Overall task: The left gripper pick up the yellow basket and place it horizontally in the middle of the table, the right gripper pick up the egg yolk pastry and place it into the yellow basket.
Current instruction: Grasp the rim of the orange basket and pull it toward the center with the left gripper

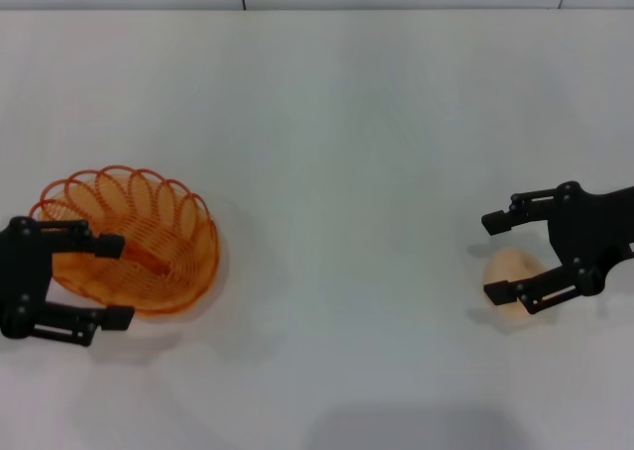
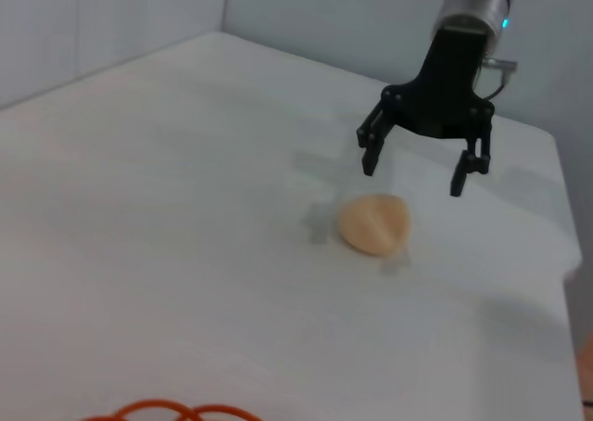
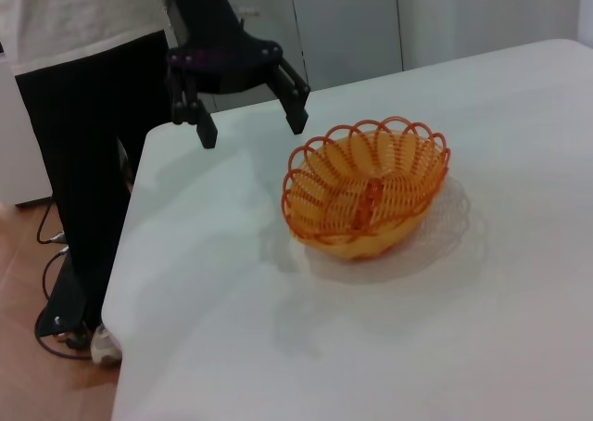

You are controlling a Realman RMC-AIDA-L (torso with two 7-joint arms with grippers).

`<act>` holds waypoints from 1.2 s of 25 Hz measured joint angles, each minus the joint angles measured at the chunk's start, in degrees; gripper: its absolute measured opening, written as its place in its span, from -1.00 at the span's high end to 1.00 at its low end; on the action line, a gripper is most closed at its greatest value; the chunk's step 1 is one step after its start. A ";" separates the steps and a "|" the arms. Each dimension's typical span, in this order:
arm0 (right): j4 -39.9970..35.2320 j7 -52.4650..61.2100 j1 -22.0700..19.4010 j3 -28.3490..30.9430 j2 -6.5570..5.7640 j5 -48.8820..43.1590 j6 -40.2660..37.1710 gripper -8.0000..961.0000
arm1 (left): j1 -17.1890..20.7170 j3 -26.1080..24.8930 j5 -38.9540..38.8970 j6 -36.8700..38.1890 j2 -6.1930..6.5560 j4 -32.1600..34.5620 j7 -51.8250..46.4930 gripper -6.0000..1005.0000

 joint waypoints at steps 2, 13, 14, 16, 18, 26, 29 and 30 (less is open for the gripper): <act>-0.01 -0.04 -0.03 0.00 -0.01 -0.01 0.10 -0.79 | -0.34 -0.96 -0.15 -0.11 -0.26 0.75 -1.83 -0.75; -0.09 -2.79 -0.12 0.55 0.23 0.50 1.19 -0.79 | -1.09 -1.43 -0.31 1.00 -1.75 20.54 -36.20 -0.75; -0.09 -2.97 -0.12 0.57 0.24 0.50 1.29 -0.79 | -1.37 -1.37 0.15 1.04 -1.36 21.73 -39.05 -0.75; -0.09 -3.07 -0.11 0.61 0.25 0.55 1.78 -0.79 | -2.52 -1.32 2.59 1.00 -0.04 24.48 -46.44 -0.75; -0.19 -3.26 -0.08 0.62 0.28 0.59 2.22 -0.79 | -4.18 -1.26 7.09 1.04 1.11 25.69 -50.60 -0.75; -0.27 -4.51 0.45 0.15 1.03 0.43 3.59 -0.79 | -12.69 0.50 32.71 -1.66 1.92 22.40 -53.50 -0.75; -0.27 -4.70 0.49 0.10 1.18 0.47 3.98 -0.79 | -13.40 3.09 36.41 -5.29 1.04 20.89 -52.98 -0.75; -0.27 -4.74 0.50 0.09 1.22 0.50 4.05 -0.79 | -13.40 3.09 36.41 -5.29 1.04 20.89 -52.98 -0.75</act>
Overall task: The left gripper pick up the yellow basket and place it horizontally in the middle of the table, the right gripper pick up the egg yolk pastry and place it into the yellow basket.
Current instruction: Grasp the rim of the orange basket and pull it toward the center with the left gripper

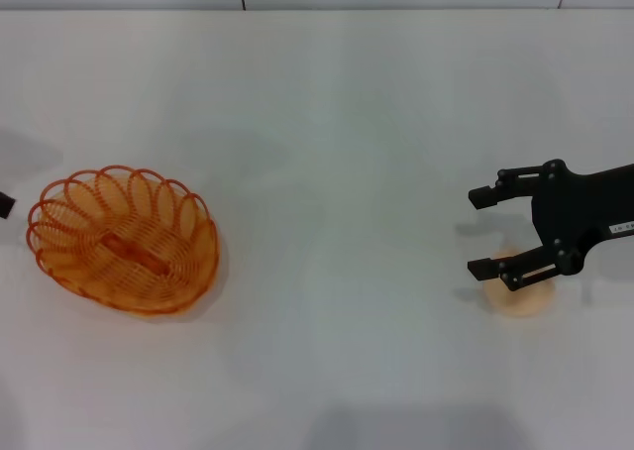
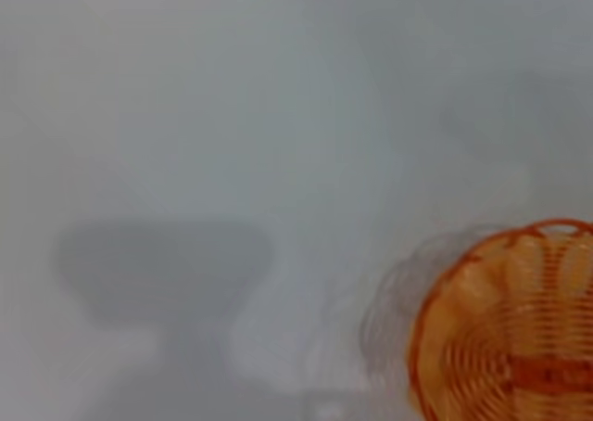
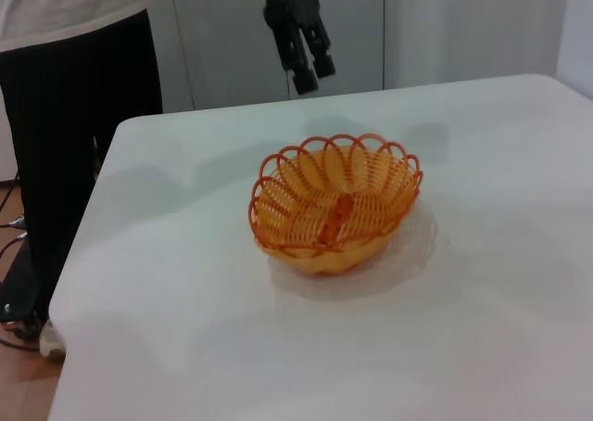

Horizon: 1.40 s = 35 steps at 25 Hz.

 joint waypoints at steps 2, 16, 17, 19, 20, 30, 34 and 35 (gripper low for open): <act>0.04 -0.12 0.00 -0.01 0.17 0.05 0.15 -0.79 | -0.63 2.49 0.50 -4.55 -0.63 -3.25 0.83 -0.75; 0.67 0.31 -0.50 -0.03 0.43 1.32 0.24 -0.79 | -3.58 3.12 1.81 -18.42 -2.45 -16.46 4.94 -0.74; 0.68 0.35 -0.51 -0.05 0.44 1.49 0.23 -0.79 | -3.58 3.12 1.72 -19.06 -2.64 -16.83 5.09 -0.74; 0.69 0.41 -0.52 -0.08 0.44 1.71 0.23 -0.79 | -3.49 3.13 1.47 -20.02 -3.07 -17.38 5.41 -0.74; 0.70 0.41 -0.52 -0.10 0.43 1.72 0.22 -0.79 | -3.46 3.12 1.37 -20.45 -3.29 -17.69 5.60 -0.74; 0.97 -0.10 -0.90 -0.10 0.43 1.72 0.21 -0.79 | -3.35 2.93 0.97 -22.92 -5.29 -19.50 6.06 -0.73; 0.96 -0.12 -0.96 -0.10 0.43 1.87 0.21 -0.79 | -3.32 2.50 -0.64 -22.67 -5.09 -19.79 5.19 -0.67; 0.96 -0.12 -0.96 -0.10 0.43 1.91 0.20 -0.79 | -3.31 2.50 -0.89 -22.64 -5.06 -19.95 5.20 -0.65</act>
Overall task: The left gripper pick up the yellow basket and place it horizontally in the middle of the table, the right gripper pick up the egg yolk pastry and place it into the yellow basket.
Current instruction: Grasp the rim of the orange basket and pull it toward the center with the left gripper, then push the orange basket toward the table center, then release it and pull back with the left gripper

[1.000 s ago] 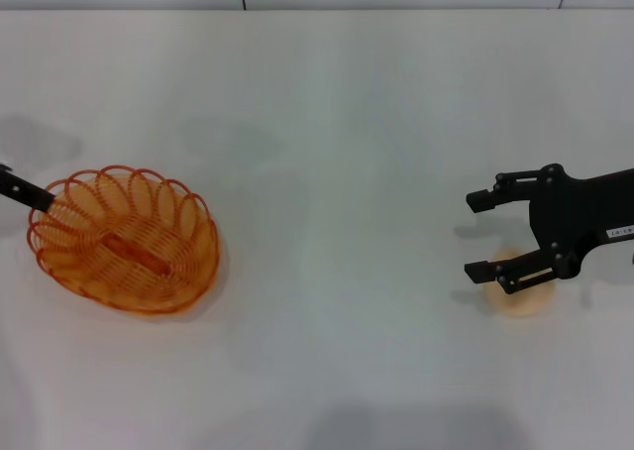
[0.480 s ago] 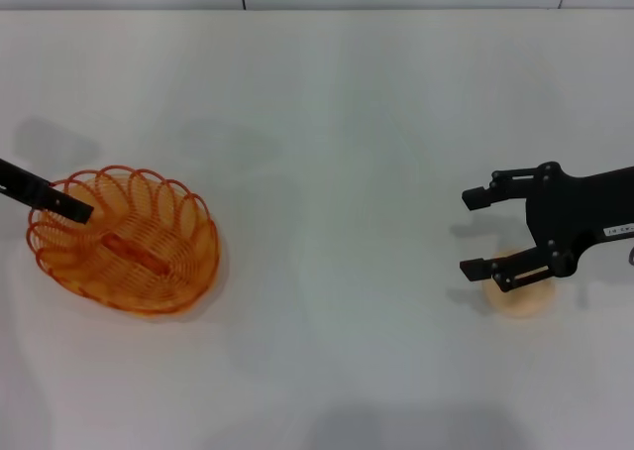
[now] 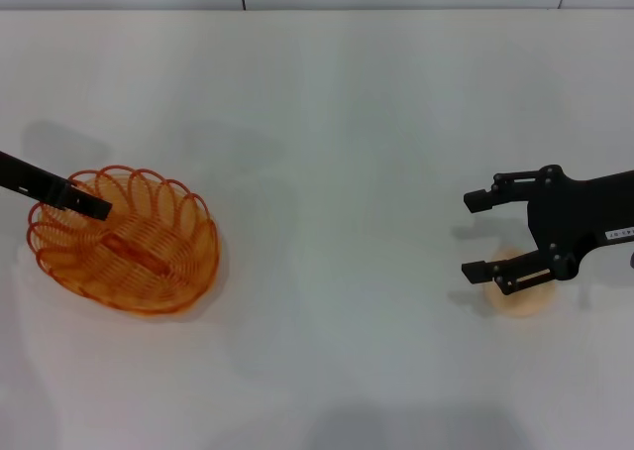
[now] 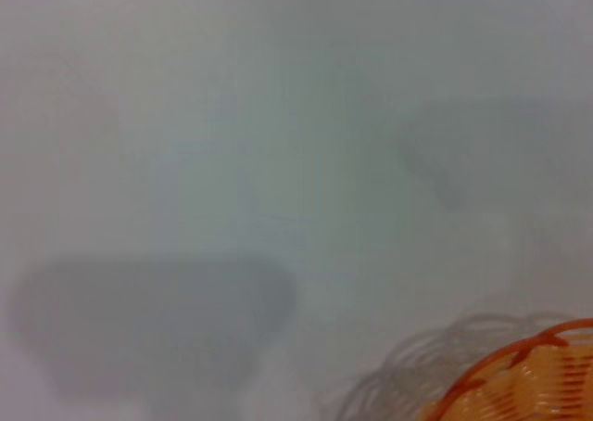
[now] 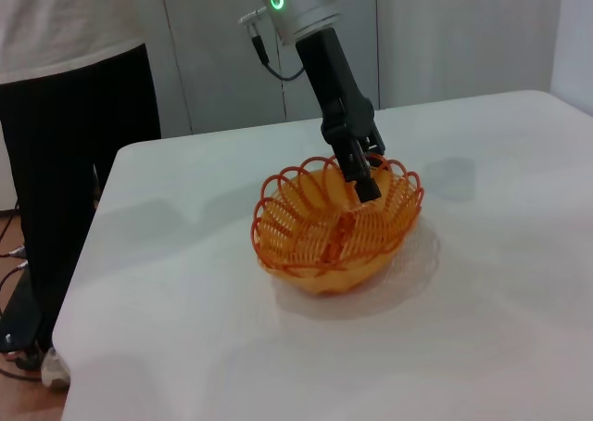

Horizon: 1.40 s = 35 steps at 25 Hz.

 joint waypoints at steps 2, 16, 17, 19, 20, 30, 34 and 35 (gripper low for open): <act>-0.08 0.00 -0.04 0.00 0.00 0.07 -0.03 -0.79 | 0.09 0.03 -0.17 -0.03 -0.06 -0.27 0.14 -0.62; -0.56 0.25 -0.14 0.00 0.00 0.57 -0.65 -0.79 | 2.17 -0.11 -5.62 1.57 -0.43 0.25 0.82 0.52; -0.60 0.29 -0.15 0.00 0.00 0.57 -0.64 -0.79 | 2.35 -0.11 -6.70 2.21 -0.31 0.29 0.82 0.58; -0.66 0.33 -0.16 0.03 0.00 0.62 -0.64 -0.79 | 2.51 -0.32 -7.89 3.24 -0.16 0.38 0.60 0.70; -0.68 0.33 -0.17 0.03 0.00 0.70 -0.64 -0.79 | 2.51 -0.75 -8.67 4.03 -0.07 0.48 0.21 0.72; -0.95 -1.75 -0.32 0.12 -0.05 2.03 -0.68 -0.79 | 1.87 -5.05 -15.80 10.32 0.21 2.01 -6.60 0.80; -0.95 -2.61 -0.34 0.04 0.01 2.20 -0.73 -0.79 | 1.25 -4.88 -16.62 9.85 -0.22 1.45 -10.06 0.81; -0.95 -2.61 -0.34 0.04 0.01 2.20 -0.73 -0.79 | 1.25 -4.88 -16.62 9.85 -0.22 1.45 -10.06 0.81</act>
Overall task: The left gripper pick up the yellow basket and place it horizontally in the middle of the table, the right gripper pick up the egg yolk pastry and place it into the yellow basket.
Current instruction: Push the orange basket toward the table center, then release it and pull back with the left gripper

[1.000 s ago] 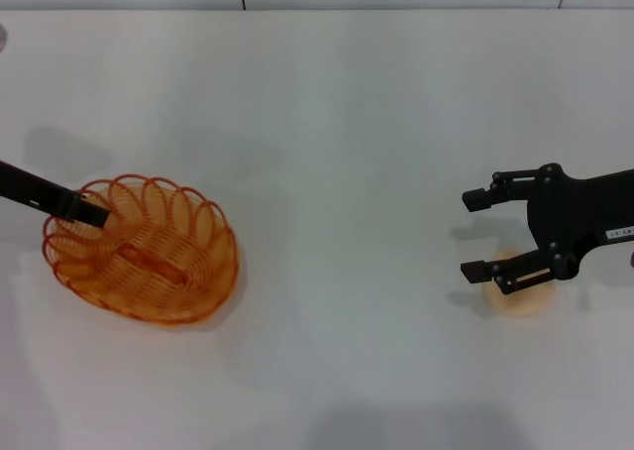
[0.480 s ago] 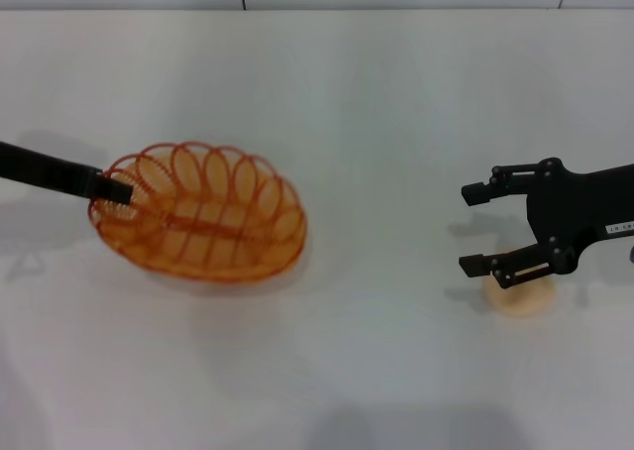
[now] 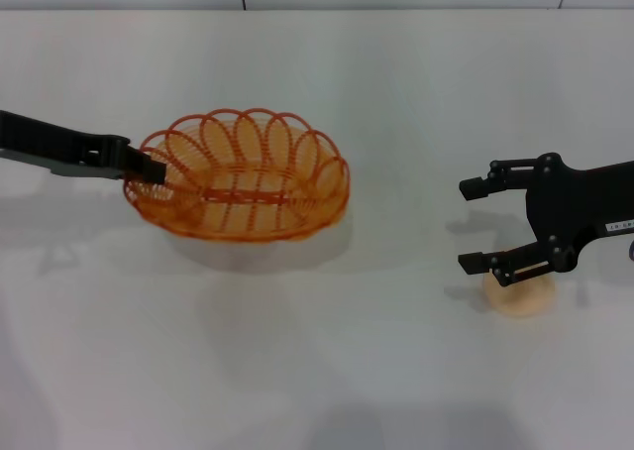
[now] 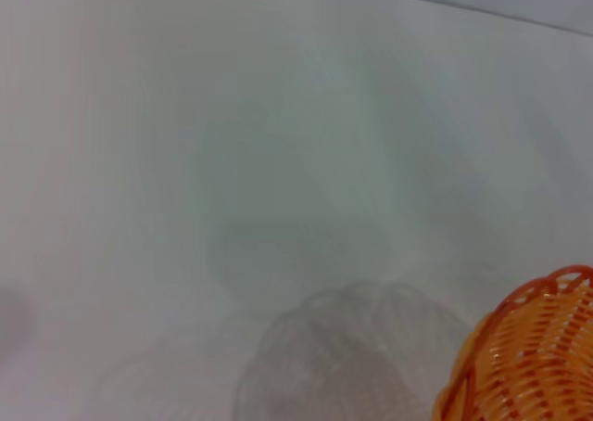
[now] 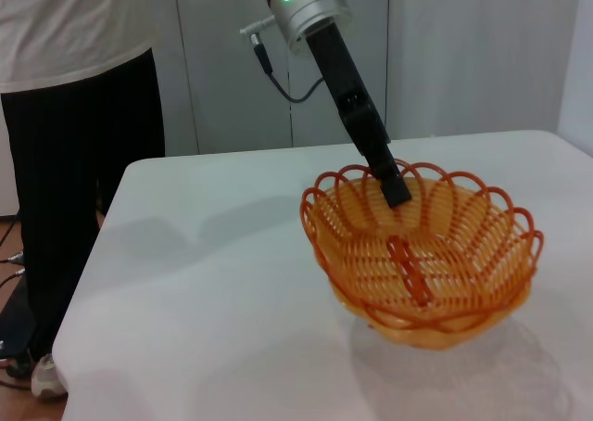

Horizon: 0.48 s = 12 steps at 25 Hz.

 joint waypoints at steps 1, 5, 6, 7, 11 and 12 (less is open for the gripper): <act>0.00 -0.14 0.00 -0.01 0.00 0.09 0.00 -0.79 | -0.66 0.18 0.16 -0.28 -0.30 -0.52 -1.23 0.81; 0.00 -0.64 0.04 0.06 0.00 0.11 0.05 -0.79 | -2.29 0.22 0.27 -0.97 -0.57 -3.06 -2.46 0.81; 0.00 -0.76 0.08 0.12 -0.01 0.11 0.05 -0.79 | -2.90 0.23 0.42 -1.21 -0.63 -4.25 -2.68 0.81; 0.00 -0.91 0.15 0.17 -0.01 0.11 0.05 -0.79 | -3.31 0.25 0.67 -1.40 -0.72 -5.21 -2.77 0.82; -0.28 -0.99 0.20 -0.03 -0.04 0.95 -0.02 -0.79 | -5.24 0.48 3.85 -3.74 -1.79 -8.78 -2.89 0.82; -0.45 -0.99 0.05 -0.01 -0.06 1.11 -0.07 -0.79 | -5.82 0.71 4.86 -4.56 -2.09 -9.60 -3.01 0.82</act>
